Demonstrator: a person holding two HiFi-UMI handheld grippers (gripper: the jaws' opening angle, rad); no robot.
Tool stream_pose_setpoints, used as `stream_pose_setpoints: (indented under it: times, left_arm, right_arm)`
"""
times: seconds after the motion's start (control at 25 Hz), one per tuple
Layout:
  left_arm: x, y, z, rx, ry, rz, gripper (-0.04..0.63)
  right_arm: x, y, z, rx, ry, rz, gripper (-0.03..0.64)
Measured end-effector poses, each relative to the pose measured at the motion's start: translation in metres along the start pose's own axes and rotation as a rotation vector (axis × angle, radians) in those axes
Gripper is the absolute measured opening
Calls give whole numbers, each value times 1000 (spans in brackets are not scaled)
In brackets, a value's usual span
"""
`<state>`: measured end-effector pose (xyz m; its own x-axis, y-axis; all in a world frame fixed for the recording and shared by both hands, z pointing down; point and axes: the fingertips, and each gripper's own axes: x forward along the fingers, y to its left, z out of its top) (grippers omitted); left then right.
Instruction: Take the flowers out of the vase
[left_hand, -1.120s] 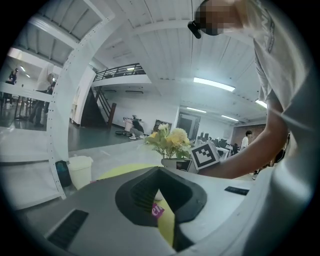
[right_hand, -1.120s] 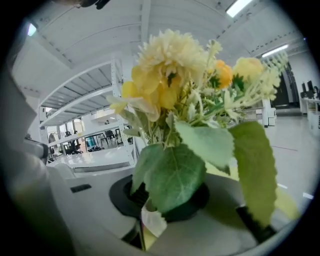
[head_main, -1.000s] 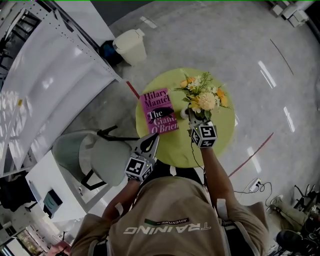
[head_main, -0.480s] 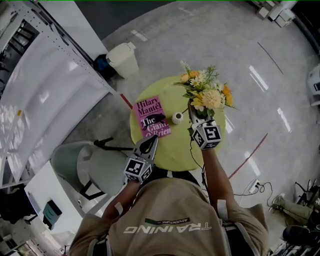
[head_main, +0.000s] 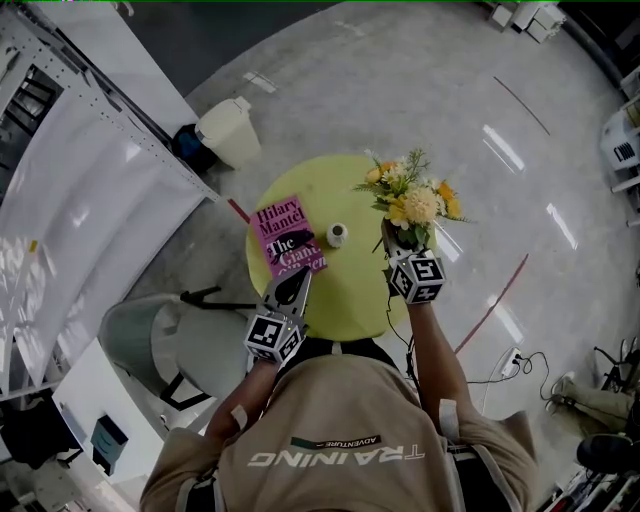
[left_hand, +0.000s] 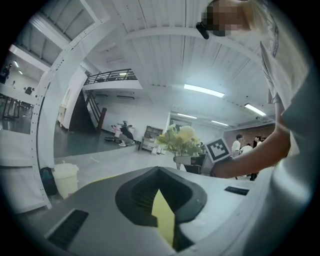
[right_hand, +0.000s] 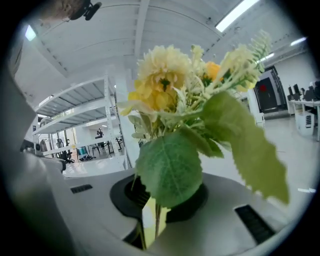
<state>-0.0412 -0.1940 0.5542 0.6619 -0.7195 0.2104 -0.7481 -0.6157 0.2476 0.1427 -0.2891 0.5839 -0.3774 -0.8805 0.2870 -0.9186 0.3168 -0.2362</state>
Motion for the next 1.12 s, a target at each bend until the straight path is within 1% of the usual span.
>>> stream_pose_setpoints:
  times: [0.2,0.44,0.72,0.92,1.12]
  left_arm:
    - [3,-4,-8,-1,24,2,2]
    - [9,-11,-18,-6,57,4,2]
    - [16,-7,-26,-12,83,26,2]
    - [25,-1,-24,-16,90,33,2]
    - [40,3,-21,-20,89,34,2]
  right_arm:
    - [-8,-18,-59,66,139,-13,37]
    - [-1,-36,-110,168,256,-13,37]
    - [18,-51,-153,239,369,-32,38]
    - [23,-59,-180,310,455,-66,51]
    - [25,-65,-203,314,542,-83,77]
